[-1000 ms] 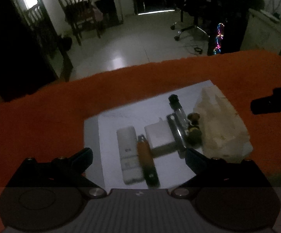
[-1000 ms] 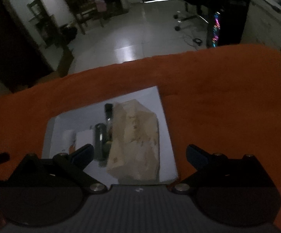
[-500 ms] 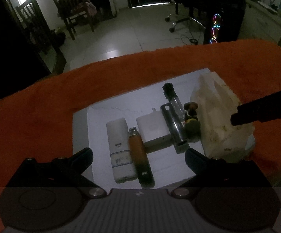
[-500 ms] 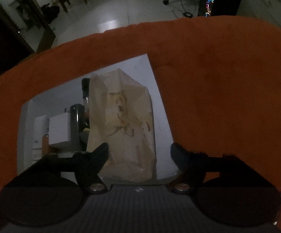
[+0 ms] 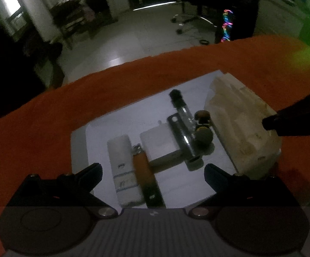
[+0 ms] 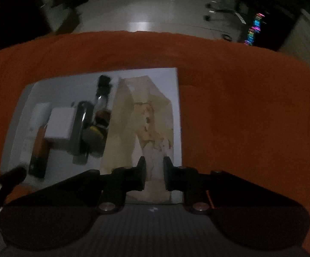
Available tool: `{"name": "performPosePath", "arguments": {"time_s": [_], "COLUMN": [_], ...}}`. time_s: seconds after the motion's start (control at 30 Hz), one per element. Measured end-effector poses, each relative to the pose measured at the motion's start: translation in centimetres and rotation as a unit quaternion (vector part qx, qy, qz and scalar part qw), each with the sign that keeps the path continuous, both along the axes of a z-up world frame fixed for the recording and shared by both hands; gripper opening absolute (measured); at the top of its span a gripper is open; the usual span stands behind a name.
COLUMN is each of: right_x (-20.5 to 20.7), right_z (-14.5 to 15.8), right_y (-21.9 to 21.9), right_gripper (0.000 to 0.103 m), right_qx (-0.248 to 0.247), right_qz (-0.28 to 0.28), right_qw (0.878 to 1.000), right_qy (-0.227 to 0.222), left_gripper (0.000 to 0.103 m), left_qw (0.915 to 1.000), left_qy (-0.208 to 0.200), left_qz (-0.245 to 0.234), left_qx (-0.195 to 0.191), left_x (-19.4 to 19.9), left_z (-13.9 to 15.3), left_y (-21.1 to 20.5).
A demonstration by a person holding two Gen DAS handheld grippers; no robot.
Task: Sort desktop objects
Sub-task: 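Close the right tool on the crumpled paper bag, then lift the paper bag with the right tool and carry it toward the white box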
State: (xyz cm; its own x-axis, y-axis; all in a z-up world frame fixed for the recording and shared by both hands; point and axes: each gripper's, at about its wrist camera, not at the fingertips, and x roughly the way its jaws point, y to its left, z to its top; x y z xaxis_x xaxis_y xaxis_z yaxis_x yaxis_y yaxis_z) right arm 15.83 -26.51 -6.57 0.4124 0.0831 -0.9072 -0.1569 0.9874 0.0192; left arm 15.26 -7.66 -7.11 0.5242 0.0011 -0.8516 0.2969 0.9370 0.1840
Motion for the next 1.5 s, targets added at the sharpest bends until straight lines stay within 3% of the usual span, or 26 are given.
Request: {"name": "performPosePath", "arguments": {"time_s": [0.17,0.3,0.57,0.7,0.87,0.9,0.93,1.0,1.03,1.17,1.23,1.37,1.5], "right_x": [-0.2,-0.4,-1.6,-2.7,-2.5,-2.3,-2.2,-1.9,-1.8,-1.3,-1.1,-1.8,-2.8], "right_z": [-0.1,0.2,0.7,1.2,0.3,0.0,0.0,0.1,0.1,0.1,0.0,-0.7,-1.1], "right_y": [-0.7,-2.3,-2.7,-2.4,-2.1,-2.0,-2.2,-2.8,-3.1,-5.0,-6.2,-7.7,-8.3], "right_gripper": [0.015,0.015,0.014,0.014,0.014,0.019,0.040,0.069,0.073,0.078,0.080,0.081,0.078], "right_qx": [-0.035,0.006,0.027,0.031,0.002,-0.004,-0.001,0.008,0.013,0.055,0.080,0.126,0.176], "right_qz": [0.080,0.129,0.246,0.294,0.299,0.297,0.282,0.246,0.228,0.100,0.023,-0.083,-0.139], "right_qw": [0.996,0.991,0.969,0.955,0.954,0.954,0.958,0.968,0.972,0.993,0.996,0.986,0.972], "right_qy": [-0.017,-0.021,-0.023,-0.024,-0.039,-0.043,-0.045,-0.048,-0.049,-0.005,0.027,0.078,0.071], "left_gripper": [0.103,0.103,0.103,0.103,0.103,0.103,0.103,0.103,0.103,0.103,0.103,0.103,0.103], "left_qw": [0.9987,0.9949,0.9869,0.9776,0.9710,0.9700,0.9685,0.9654,0.9635,0.9578,0.9553,0.9511,0.9447], "left_qy": [-0.025,-0.037,-0.035,-0.055,-0.059,-0.060,-0.064,-0.072,-0.076,-0.085,-0.088,-0.085,-0.070], "left_qz": [-0.042,-0.093,-0.158,-0.203,-0.229,-0.232,-0.237,-0.247,-0.253,-0.270,-0.277,-0.286,-0.308], "left_qx": [0.012,0.014,-0.006,-0.015,-0.037,-0.040,-0.040,-0.040,-0.042,-0.049,-0.055,-0.078,-0.090], "left_x": [1.1,1.5,2.2,2.0,2.6,2.7,2.7,2.7,2.7,2.9,3.2,4.0,4.6], "left_z": [-0.6,-1.0,-2.7,-3.0,-3.5,-3.6,-3.6,-3.6,-3.5,-3.3,-3.2,-2.8,-2.9], "left_y": [-1.1,-2.3,-4.3,-4.8,-5.2,-5.3,-5.3,-5.4,-5.5,-6.1,-6.4,-7.0,-8.1]}}
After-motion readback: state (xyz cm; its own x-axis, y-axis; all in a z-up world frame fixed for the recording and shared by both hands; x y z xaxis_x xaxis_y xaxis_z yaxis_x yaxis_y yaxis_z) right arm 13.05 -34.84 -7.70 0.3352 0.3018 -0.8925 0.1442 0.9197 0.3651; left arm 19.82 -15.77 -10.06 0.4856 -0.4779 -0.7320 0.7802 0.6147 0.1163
